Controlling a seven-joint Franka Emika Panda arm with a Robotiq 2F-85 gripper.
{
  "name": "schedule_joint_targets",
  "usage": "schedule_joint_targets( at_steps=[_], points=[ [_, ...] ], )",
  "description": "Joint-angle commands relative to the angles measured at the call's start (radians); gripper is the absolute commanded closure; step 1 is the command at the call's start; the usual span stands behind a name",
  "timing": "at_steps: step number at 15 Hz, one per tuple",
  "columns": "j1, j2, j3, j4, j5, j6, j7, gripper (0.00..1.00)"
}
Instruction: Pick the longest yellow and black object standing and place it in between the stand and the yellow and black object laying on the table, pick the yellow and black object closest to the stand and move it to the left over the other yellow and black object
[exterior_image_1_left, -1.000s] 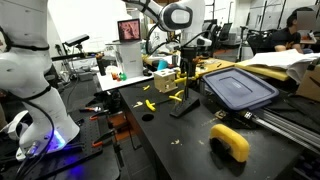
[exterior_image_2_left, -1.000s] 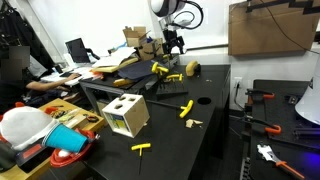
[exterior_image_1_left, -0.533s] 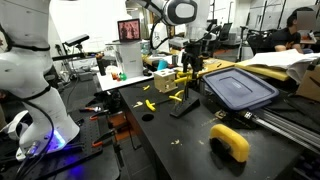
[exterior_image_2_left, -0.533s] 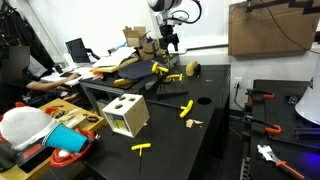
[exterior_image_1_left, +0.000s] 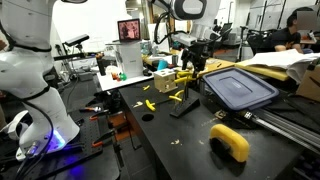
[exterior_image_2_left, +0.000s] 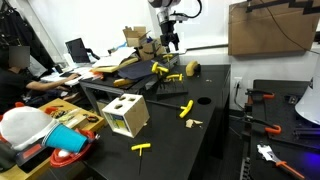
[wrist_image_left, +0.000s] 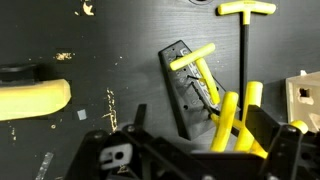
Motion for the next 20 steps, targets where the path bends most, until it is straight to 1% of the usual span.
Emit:
schedule_joint_targets(
  at_steps=[1,6,7,8,9,12,14,17,18,19,20],
  points=[
    [-0.017,0.05,0.021,0.076,0.033,-0.061,-0.017,0.0],
    [-0.009,0.078,0.042,0.09,0.061,-0.051,0.0,0.0],
    [-0.007,0.083,0.042,0.09,0.06,-0.05,0.005,0.25],
    [-0.007,0.086,0.043,0.09,0.058,-0.048,0.006,0.26],
    [-0.008,0.088,0.043,0.086,0.057,-0.043,0.007,0.32],
    [-0.011,0.092,0.042,0.082,0.058,-0.041,0.01,0.58],
    [-0.013,0.091,0.041,0.076,0.059,-0.037,0.015,0.71],
    [-0.016,0.078,0.04,0.058,0.064,-0.021,0.021,0.95],
    [-0.016,0.072,0.039,0.05,0.067,-0.013,0.024,0.99],
    [-0.015,0.065,0.039,0.041,0.068,-0.006,0.025,1.0],
    [-0.015,0.057,0.038,0.032,0.069,-0.001,0.029,0.98]
  ],
)
